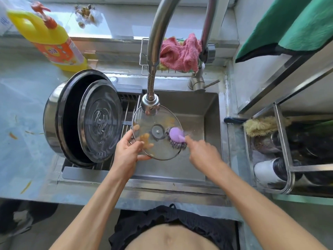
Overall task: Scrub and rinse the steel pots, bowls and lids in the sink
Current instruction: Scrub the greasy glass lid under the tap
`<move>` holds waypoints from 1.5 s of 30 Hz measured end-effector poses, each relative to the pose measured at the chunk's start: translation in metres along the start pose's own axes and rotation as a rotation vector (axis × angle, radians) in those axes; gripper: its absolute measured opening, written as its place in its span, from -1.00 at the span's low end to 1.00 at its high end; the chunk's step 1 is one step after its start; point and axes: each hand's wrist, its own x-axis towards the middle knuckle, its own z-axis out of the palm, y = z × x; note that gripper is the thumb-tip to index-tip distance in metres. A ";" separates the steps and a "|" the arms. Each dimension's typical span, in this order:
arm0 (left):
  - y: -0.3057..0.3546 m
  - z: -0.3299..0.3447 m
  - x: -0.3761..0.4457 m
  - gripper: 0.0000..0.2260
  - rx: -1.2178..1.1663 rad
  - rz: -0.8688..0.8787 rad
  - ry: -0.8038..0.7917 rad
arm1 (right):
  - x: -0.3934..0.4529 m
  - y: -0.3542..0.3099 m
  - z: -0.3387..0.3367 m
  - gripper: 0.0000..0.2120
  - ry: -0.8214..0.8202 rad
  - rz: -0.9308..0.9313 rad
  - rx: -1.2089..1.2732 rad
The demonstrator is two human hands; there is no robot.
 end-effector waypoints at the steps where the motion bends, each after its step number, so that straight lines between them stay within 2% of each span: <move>1: -0.002 0.002 0.002 -0.51 -0.005 -0.001 0.010 | -0.009 -0.005 0.002 -0.52 -0.042 -0.036 0.047; 4: -0.009 0.007 -0.004 -0.56 0.000 -0.009 -0.044 | -0.014 -0.020 0.004 -0.63 -0.064 -0.141 0.269; 7: -0.012 0.014 -0.018 -0.61 0.030 0.019 -0.185 | 0.010 -0.026 0.001 -0.69 0.145 -0.203 0.427; 9: -0.010 0.019 -0.020 -0.56 -0.002 0.021 -0.187 | 0.029 -0.026 -0.006 -0.61 0.287 -0.203 0.396; 12: -0.003 0.018 -0.016 -0.51 -0.018 0.052 -0.119 | 0.043 -0.011 -0.012 -0.47 0.327 -0.040 0.267; 14: 0.002 0.012 -0.012 -0.51 -0.006 0.063 -0.057 | 0.044 0.008 -0.002 -0.53 0.249 0.089 0.239; 16: 0.003 0.006 -0.002 -0.52 0.011 0.023 -0.001 | 0.037 0.020 0.010 -0.70 0.226 0.170 0.380; 18: -0.001 0.003 0.009 -0.53 0.024 -0.052 0.035 | 0.030 0.025 0.018 -0.81 0.284 0.256 0.594; 21: -0.011 0.000 0.013 -0.52 0.116 -0.090 0.038 | 0.022 0.025 0.021 -0.77 0.325 0.450 0.915; 23: -0.016 -0.002 0.012 -0.54 0.327 0.034 -0.027 | 0.022 0.025 0.012 -0.69 0.270 0.595 1.228; 26: -0.020 -0.004 0.017 -0.57 0.872 0.552 -0.233 | 0.024 0.029 0.005 -0.54 0.133 0.753 1.555; 28: -0.020 -0.003 0.020 -0.50 1.180 0.822 -0.370 | 0.026 0.029 0.011 -0.57 0.089 0.791 1.699; 30: -0.018 0.000 0.022 -0.46 1.286 0.988 -0.477 | 0.026 0.028 0.024 -0.75 0.075 0.816 1.864; 32: -0.016 -0.002 0.026 -0.47 1.306 1.066 -0.502 | 0.026 0.023 0.033 -0.79 0.076 0.838 2.002; 34: -0.013 -0.002 0.030 -0.47 1.255 0.965 -0.465 | 0.025 0.018 0.036 -0.79 0.107 0.846 2.077; 36: -0.005 0.001 0.029 -0.49 1.073 0.642 -0.399 | 0.024 0.013 0.034 -0.82 0.149 0.835 2.095; 38: 0.010 0.004 0.031 -0.54 0.767 0.318 -0.309 | 0.023 0.009 0.030 -0.81 0.201 0.822 2.082; 39: 0.016 0.006 0.034 -0.56 0.593 0.211 -0.264 | 0.023 0.008 0.028 -0.80 0.226 0.813 2.073; 41: 0.025 0.011 0.043 -0.65 0.356 0.118 -0.161 | 0.022 0.008 0.028 -0.80 0.260 0.803 2.068; 45: 0.034 0.031 0.045 -0.81 0.177 0.049 -0.114 | 0.022 0.006 0.026 -0.84 0.264 0.774 2.030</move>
